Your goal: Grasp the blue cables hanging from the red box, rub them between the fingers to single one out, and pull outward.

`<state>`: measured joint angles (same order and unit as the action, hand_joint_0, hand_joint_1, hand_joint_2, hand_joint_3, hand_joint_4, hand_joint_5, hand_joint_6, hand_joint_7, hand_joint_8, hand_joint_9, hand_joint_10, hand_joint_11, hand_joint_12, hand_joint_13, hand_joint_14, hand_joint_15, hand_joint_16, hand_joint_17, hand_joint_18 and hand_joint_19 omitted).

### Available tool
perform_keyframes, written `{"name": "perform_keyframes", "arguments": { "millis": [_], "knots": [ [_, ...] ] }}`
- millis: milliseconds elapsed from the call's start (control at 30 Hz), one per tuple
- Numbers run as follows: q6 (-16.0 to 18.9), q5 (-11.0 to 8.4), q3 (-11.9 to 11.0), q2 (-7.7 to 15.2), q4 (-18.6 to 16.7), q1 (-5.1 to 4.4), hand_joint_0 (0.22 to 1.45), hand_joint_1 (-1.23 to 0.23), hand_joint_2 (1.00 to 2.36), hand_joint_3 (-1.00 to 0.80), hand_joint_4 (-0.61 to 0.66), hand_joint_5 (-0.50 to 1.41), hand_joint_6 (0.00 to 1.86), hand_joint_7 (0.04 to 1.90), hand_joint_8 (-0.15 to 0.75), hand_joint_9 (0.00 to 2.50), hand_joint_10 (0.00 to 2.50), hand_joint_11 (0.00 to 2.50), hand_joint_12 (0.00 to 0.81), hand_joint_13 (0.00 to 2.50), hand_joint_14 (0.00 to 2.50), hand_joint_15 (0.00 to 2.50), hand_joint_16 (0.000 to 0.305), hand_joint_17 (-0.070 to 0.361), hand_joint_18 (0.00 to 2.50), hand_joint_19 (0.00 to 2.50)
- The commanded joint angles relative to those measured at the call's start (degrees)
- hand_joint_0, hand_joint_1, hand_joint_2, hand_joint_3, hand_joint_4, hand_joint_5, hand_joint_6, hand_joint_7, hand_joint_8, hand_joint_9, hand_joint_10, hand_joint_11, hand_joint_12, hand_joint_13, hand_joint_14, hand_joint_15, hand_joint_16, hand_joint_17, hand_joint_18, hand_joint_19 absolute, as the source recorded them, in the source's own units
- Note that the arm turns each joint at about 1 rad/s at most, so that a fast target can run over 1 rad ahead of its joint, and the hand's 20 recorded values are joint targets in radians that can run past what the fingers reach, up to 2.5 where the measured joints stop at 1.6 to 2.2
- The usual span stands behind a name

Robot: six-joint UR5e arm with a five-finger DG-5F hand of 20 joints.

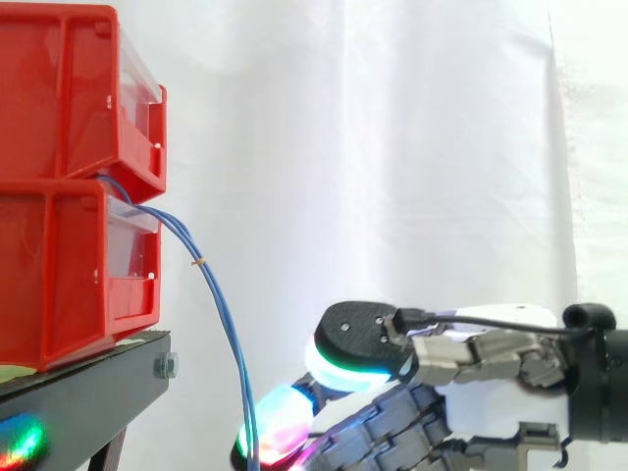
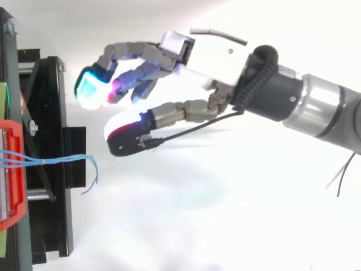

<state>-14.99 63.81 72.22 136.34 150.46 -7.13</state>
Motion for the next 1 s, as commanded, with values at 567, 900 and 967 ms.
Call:
{"name": "perform_keyframes", "arguments": {
  "millis": [567, 900, 967],
  "knots": [
    [-0.6, 1.93, -4.2, 1.7, -1.2, -1.92, 0.53, -0.68, 1.00, -0.50, 0.32, -0.09, 0.50, 1.14, 0.345, 0.81, 0.01, 0.50, 0.425, 0.75, 0.01, 0.47, 0.060, 0.136, 0.82, 0.64],
    [-0.5, 2.99, -6.2, 1.7, -0.2, -1.40, 0.55, -0.70, 1.00, -0.45, 0.27, -0.08, 0.50, 1.29, 0.343, 0.82, 0.01, 0.51, 0.417, 0.75, 0.01, 0.47, 0.059, 0.133, 0.82, 0.65],
    [-0.5, 4.04, -7.8, 1.6, 1.5, -1.31, 0.56, -0.71, 1.00, -0.43, 0.25, -0.09, 0.50, 1.33, 0.343, 0.82, 0.01, 0.51, 0.417, 0.75, 0.01, 0.47, 0.059, 0.133, 0.83, 0.65]
  ]
}}
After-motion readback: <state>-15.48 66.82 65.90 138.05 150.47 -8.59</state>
